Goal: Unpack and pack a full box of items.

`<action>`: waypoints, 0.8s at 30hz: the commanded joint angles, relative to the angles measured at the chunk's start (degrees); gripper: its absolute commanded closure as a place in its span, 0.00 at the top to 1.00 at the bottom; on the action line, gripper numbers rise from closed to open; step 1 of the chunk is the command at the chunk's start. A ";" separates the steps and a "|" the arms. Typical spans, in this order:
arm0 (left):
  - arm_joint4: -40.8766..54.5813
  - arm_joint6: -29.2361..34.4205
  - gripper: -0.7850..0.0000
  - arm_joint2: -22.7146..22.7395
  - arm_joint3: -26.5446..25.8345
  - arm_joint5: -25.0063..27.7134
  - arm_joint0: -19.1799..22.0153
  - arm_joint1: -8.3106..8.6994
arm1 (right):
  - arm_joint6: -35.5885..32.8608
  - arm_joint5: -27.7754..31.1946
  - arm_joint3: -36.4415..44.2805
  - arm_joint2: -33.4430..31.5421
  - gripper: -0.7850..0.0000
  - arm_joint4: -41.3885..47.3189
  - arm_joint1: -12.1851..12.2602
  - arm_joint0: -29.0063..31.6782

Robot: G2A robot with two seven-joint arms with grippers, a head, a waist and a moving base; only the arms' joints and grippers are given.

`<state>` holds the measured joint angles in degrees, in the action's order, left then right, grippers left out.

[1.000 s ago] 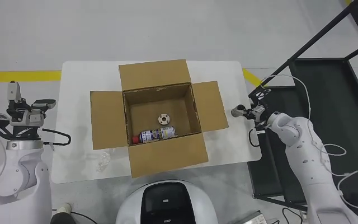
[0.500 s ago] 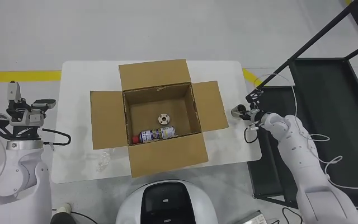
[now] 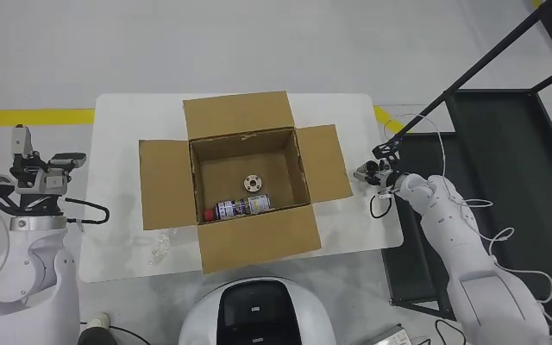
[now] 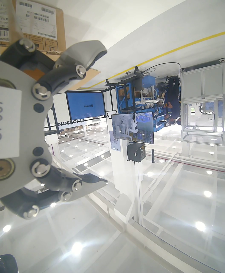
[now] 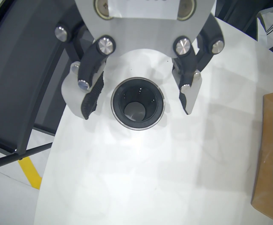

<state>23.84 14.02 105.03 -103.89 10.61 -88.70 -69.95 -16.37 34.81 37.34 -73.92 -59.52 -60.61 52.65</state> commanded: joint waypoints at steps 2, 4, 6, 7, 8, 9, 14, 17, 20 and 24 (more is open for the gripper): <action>0.00 0.00 1.00 0.00 0.00 0.00 0.00 0.00 | 0.95 0.36 -0.58 0.20 0.00 -0.26 -0.02 -0.37; 0.00 0.00 1.00 0.00 0.00 0.00 0.00 0.00 | 1.45 0.54 -0.74 0.34 0.00 -0.57 0.00 -0.56; 0.00 0.00 1.00 0.00 0.00 0.00 0.00 0.00 | 2.11 0.66 -0.73 0.18 0.00 -0.36 0.06 -0.75; 0.00 0.00 1.00 0.00 0.00 0.00 0.00 0.00 | 2.63 0.83 -0.63 -0.07 0.00 0.08 0.11 -0.70; 0.00 0.00 1.00 0.00 0.00 0.00 0.00 0.00 | 3.12 1.19 -0.33 -0.45 0.00 0.70 0.20 -0.63; 0.00 0.00 1.00 0.00 0.00 0.00 0.00 0.00 | 3.31 1.58 0.35 -0.78 0.00 0.88 0.35 -0.55; 0.00 0.00 1.00 0.00 0.00 0.00 0.00 0.00 | 4.17 2.58 8.27 -3.93 0.00 1.25 1.74 2.11; 0.00 0.00 1.00 0.00 0.00 0.00 0.00 0.00 | 4.53 3.44 16.69 -7.14 0.00 2.37 2.81 5.56; 0.00 0.00 1.00 0.00 0.00 0.00 0.00 0.00 | 4.00 4.44 26.64 -10.37 0.00 1.96 3.87 9.94; 0.00 0.00 1.00 0.00 0.00 0.00 0.00 0.00 | 3.47 4.31 38.79 -13.59 0.00 2.33 4.65 15.05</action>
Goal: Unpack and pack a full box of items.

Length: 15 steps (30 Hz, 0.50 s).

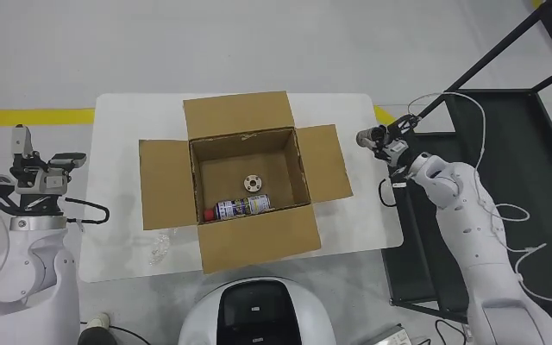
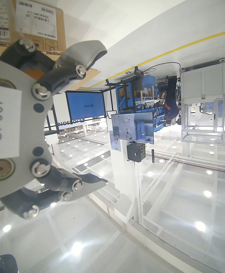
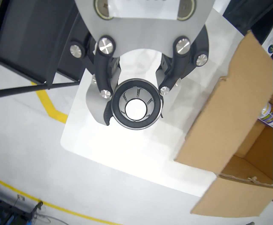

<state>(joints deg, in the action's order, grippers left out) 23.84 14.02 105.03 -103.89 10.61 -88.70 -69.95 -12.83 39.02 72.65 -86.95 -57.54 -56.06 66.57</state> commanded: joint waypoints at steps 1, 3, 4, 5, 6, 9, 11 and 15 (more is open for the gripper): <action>0.00 0.00 1.00 0.00 0.00 0.00 0.00 0.00 | -0.43 0.35 6.28 -1.00 0.00 0.37 0.22 2.16; 0.00 0.00 1.00 0.00 0.00 0.00 0.00 0.00 | -0.75 0.69 11.40 -1.50 0.00 0.86 0.35 3.95; 0.00 0.00 1.00 0.00 0.00 0.00 0.00 0.00 | -0.93 1.11 13.58 -1.50 0.00 1.28 0.37 4.64; 0.00 0.00 1.00 0.00 0.00 0.00 0.00 0.00 | -1.24 1.33 15.47 -1.32 0.00 1.52 0.38 5.20; 0.00 0.00 1.00 0.00 0.00 0.00 0.00 0.00 | -1.27 2.01 17.05 -0.83 0.00 2.71 0.32 5.67; 0.00 0.00 1.00 0.00 0.00 0.00 0.00 0.00 | -2.29 2.82 19.51 0.66 0.00 3.99 0.21 5.93; 0.00 0.00 1.00 0.00 0.00 0.00 0.00 0.00 | -2.23 2.86 19.74 1.71 0.00 4.81 0.07 5.98; 0.00 0.00 1.00 0.00 0.00 0.00 0.00 0.00 | -2.19 2.78 19.74 1.94 0.00 4.84 0.05 5.93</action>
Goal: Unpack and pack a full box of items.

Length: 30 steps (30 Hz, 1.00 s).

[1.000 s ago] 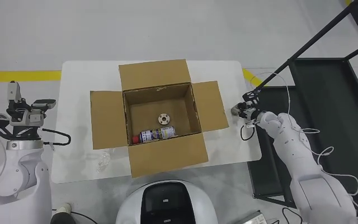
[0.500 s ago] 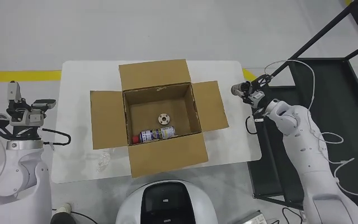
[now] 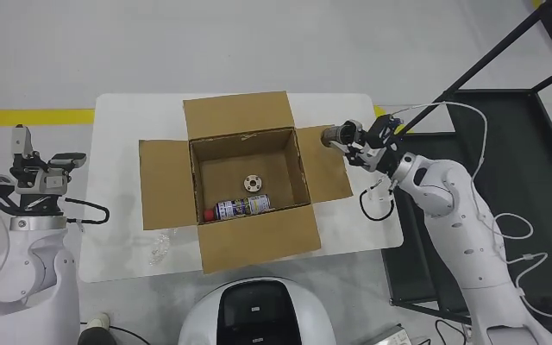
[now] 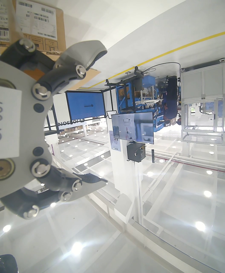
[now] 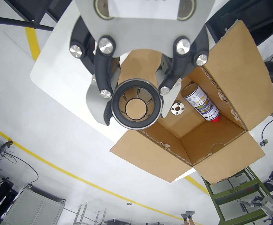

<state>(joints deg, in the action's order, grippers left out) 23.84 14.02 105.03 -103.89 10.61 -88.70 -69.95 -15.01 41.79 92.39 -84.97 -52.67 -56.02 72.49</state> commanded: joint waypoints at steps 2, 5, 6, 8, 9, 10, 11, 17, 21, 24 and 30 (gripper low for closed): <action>0.00 0.00 1.00 0.00 0.00 0.00 0.00 0.00 | 0.00 0.01 0.00 -0.04 0.00 -0.03 0.00 0.00; 0.00 0.00 1.00 0.00 0.00 0.00 0.00 0.00 | 0.00 0.01 0.00 -0.04 0.00 -0.03 0.00 0.00; 0.00 0.00 1.00 0.00 0.00 0.00 0.00 0.00 | 0.00 0.01 0.00 -0.04 0.00 -0.03 0.00 0.00; 0.00 0.00 1.00 0.00 0.00 0.00 0.00 0.00 | 0.00 0.01 0.00 -0.04 0.00 -0.03 0.00 0.00; 0.00 0.00 1.00 0.00 0.00 0.00 0.00 0.00 | 0.00 0.01 0.00 -0.04 0.00 -0.03 0.00 0.00; 0.00 0.00 1.00 0.00 0.00 0.00 0.00 0.00 | 0.10 -0.24 -0.04 -0.03 0.00 0.03 -0.01 0.09; 0.00 0.00 1.00 0.00 0.00 0.00 0.00 0.00 | 0.41 -0.79 0.06 0.04 0.00 0.05 -0.05 0.30; 0.00 0.00 1.00 0.00 0.00 0.00 0.00 0.00 | -2.35 1.75 1.72 7.11 0.00 -1.27 -0.79 -4.64; 0.00 0.00 1.00 0.00 0.00 0.00 0.00 0.00 | -7.74 3.52 -0.76 16.07 0.00 -3.70 -2.08 -12.04; 0.00 0.00 1.00 0.00 0.00 0.00 0.00 0.00 | -9.86 4.37 -4.27 21.82 0.00 -5.00 -3.24 -16.94; 0.00 0.00 1.00 0.00 0.00 0.00 0.00 0.00 | -9.72 4.50 -12.61 29.04 0.00 -5.51 -5.29 -22.68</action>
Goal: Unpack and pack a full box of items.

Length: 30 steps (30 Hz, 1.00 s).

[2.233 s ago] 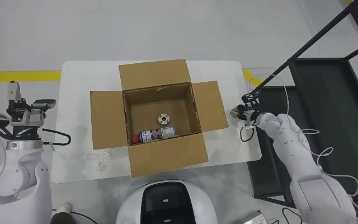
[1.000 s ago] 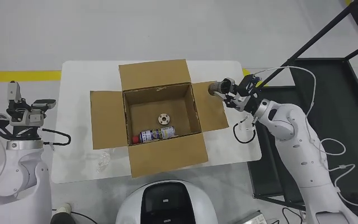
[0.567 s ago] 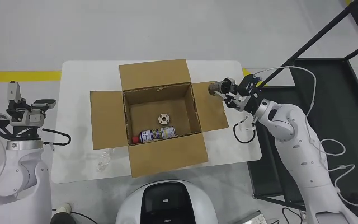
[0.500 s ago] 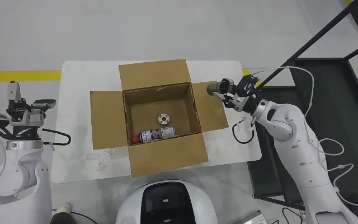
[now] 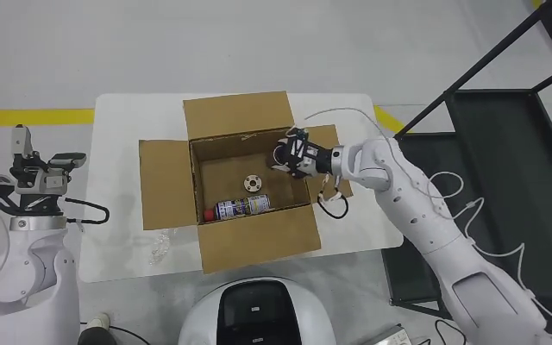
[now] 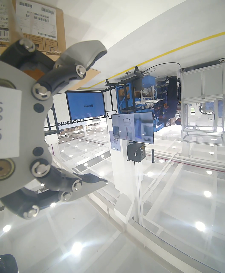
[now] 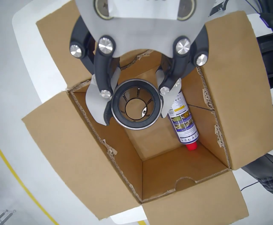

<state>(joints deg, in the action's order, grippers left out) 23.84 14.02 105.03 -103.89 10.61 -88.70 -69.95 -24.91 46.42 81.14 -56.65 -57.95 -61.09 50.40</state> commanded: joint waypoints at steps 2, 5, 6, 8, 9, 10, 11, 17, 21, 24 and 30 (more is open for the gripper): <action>0.00 0.00 1.00 0.00 0.00 0.00 0.00 0.00 | 0.42 -0.17 -2.10 1.08 0.00 -0.31 -0.35 -0.90; 0.00 0.00 1.00 0.00 0.00 0.00 0.00 0.00 | 0.42 -0.17 -2.10 1.08 0.00 -0.31 -0.35 -0.90; 0.00 0.00 1.00 0.00 0.00 0.00 0.00 0.00 | 0.42 -0.17 -2.10 1.08 0.00 -0.31 -0.35 -0.90; 0.00 0.00 1.00 0.00 0.00 0.00 0.00 0.00 | 0.42 -0.17 -2.10 1.08 0.00 -0.31 -0.35 -0.90; 0.00 0.00 1.00 0.00 0.00 0.00 0.00 0.00 | 0.42 -0.17 -2.10 1.08 0.00 -0.31 -0.35 -0.90; 0.00 0.00 1.00 0.00 0.00 0.00 0.00 0.00 | 0.42 -0.17 -2.10 1.08 0.00 -0.31 -0.35 -0.90; 0.00 0.00 1.00 0.00 0.00 0.00 0.00 0.00 | 0.42 -0.17 -2.10 1.08 0.00 -0.31 -0.35 -0.90; 0.00 0.00 1.00 0.00 0.00 0.00 0.00 0.00 | -4.16 -2.42 -4.76 5.01 0.00 -1.30 -1.58 -3.64; 0.00 0.00 1.00 0.00 0.00 0.00 0.00 0.00 | -5.83 -3.00 -10.91 9.73 0.00 -0.01 -3.62 -7.67; 0.00 0.00 1.00 0.00 0.00 0.00 0.00 0.00 | -6.13 -2.91 -15.65 13.39 0.00 0.84 -5.36 -10.06; 0.00 0.00 1.00 0.00 0.00 0.00 0.00 0.00 | -3.63 -3.19 -24.54 18.38 0.00 1.93 -8.65 -13.77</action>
<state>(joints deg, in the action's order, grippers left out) 23.84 14.02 105.03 -103.89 10.61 -88.70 -69.95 -28.96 43.35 58.10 -38.88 -56.07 -69.29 37.13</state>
